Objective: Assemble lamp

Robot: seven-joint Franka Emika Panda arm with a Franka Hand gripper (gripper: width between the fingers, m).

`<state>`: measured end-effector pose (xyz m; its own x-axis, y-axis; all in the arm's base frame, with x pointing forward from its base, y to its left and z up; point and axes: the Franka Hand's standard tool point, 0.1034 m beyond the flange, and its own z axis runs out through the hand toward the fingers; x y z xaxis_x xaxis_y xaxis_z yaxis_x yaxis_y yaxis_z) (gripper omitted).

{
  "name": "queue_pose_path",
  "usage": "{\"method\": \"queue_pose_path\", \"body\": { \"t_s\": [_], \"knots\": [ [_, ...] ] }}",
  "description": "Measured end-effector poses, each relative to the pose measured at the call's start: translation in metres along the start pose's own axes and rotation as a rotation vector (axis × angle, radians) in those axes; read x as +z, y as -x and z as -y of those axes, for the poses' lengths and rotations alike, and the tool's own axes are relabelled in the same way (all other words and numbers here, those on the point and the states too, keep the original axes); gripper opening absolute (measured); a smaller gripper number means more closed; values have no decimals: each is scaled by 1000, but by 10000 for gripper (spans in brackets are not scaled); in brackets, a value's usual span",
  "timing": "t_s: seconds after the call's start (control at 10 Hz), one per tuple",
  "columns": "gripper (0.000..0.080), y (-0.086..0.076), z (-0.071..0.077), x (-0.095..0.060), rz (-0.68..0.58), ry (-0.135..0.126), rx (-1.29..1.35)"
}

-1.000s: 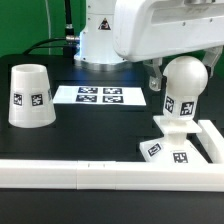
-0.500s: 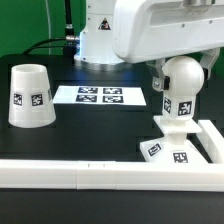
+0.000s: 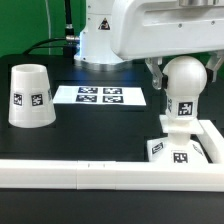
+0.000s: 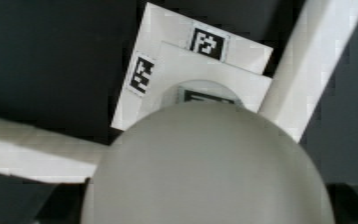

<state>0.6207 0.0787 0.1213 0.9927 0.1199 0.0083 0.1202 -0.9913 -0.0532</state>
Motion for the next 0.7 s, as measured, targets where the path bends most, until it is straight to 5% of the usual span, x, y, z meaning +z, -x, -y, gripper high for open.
{"method": "queue_pose_path", "body": {
  "t_s": [0.7],
  "knots": [
    [579,-1,11,1,2,-14,666]
  ]
}}
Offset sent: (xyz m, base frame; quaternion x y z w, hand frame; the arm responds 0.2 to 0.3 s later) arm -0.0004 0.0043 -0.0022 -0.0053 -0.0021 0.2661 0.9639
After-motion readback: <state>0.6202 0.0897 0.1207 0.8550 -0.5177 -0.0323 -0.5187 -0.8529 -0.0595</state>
